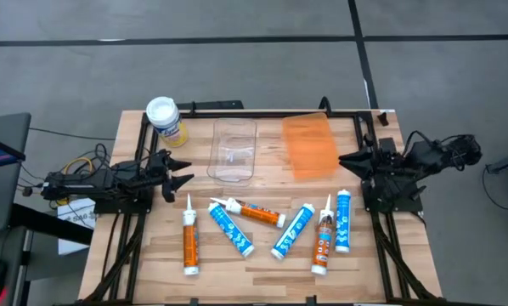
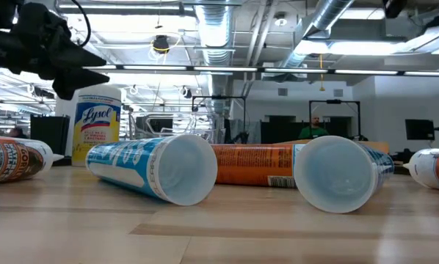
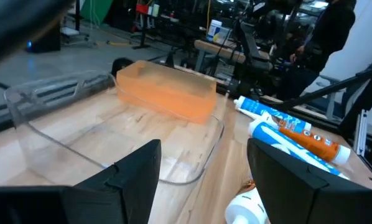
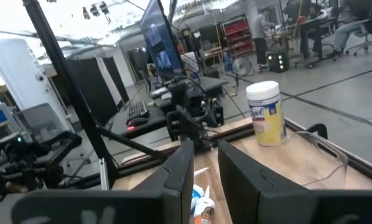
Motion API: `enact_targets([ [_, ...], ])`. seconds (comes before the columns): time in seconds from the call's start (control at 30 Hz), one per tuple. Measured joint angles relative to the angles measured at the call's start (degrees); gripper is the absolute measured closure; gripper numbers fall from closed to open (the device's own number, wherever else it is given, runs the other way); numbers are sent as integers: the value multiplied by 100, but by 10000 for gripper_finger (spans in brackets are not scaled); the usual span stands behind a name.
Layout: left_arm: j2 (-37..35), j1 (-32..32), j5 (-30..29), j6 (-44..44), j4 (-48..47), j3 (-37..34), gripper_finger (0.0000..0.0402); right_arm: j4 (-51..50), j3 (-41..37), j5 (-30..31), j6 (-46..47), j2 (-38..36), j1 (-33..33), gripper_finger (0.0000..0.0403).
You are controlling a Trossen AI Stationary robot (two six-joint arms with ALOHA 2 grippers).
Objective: Pick & place silicon tubes, Sealant and Lysol wipes
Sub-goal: Put the orange sealant into the orange bin
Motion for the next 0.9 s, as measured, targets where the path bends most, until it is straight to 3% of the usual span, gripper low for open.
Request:
enact_targets([
  [0.4, 0, 0, -129, 522, -970, 610, 170, -400, 962, -35, 349, 1375, 2, 337],
  [0.63, -2, 0, -159, 504, -1302, 623, 170, -1979, 1687, -99, 2035, 2602, 2, 337],
  [0.9, 0, 0, -159, 491, -1616, 623, 170, -2804, 2319, -1092, 4060, 3380, 30, 337],
])
